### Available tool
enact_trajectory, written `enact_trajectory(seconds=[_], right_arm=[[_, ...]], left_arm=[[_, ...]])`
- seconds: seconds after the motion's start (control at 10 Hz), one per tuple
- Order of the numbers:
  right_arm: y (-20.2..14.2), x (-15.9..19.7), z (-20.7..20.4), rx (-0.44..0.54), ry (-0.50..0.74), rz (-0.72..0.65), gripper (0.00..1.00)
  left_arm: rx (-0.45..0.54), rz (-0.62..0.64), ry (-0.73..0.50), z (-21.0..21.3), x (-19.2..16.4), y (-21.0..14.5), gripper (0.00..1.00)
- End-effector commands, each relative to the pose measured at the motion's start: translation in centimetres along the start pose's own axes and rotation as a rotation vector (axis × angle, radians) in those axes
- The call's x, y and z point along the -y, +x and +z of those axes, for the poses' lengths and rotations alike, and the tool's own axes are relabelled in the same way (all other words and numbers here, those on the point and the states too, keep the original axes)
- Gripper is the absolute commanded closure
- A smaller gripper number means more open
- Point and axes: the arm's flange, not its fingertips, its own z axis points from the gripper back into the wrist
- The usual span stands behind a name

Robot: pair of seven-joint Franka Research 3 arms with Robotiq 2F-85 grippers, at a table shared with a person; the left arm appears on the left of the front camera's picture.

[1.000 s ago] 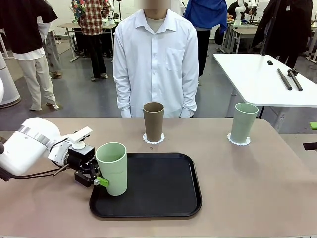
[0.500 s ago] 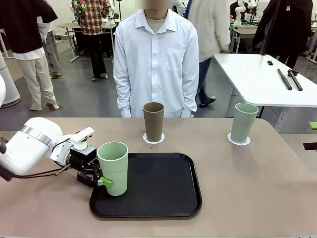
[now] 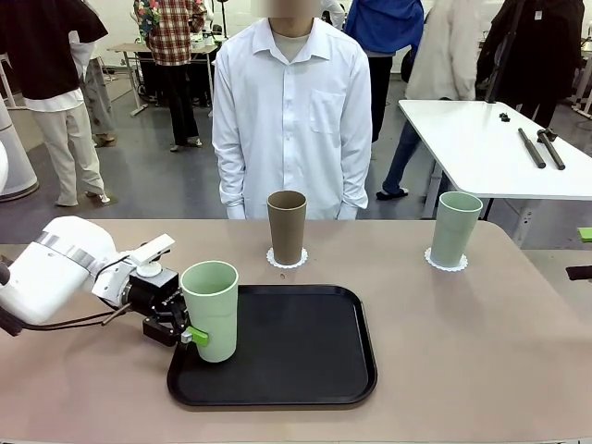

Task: Place coasters on the table and set cups on them.
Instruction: Take one Reusable plastic cup from the Flat Tray and place it on a coaster set by the human.

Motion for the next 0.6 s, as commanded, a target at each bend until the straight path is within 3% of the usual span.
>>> enact_trajectory(seconds=[0.0,0.2,0.5], right_arm=[[-0.4,-0.2,-0.2,0.008,0.003,0.006,0.0],[-0.4,-0.2,-0.2,0.008,0.003,0.006,0.0],[-0.4,-0.2,-0.2,0.008,0.003,0.006,0.0]], left_arm=[[0.029,-0.019,0.077,1.5,1.1,3.6,0.19],[0.011,0.029,0.183,3.5,2.5,10.2,0.19],[0.052,0.002,0.203,5.0,4.6,17.6,0.19]])
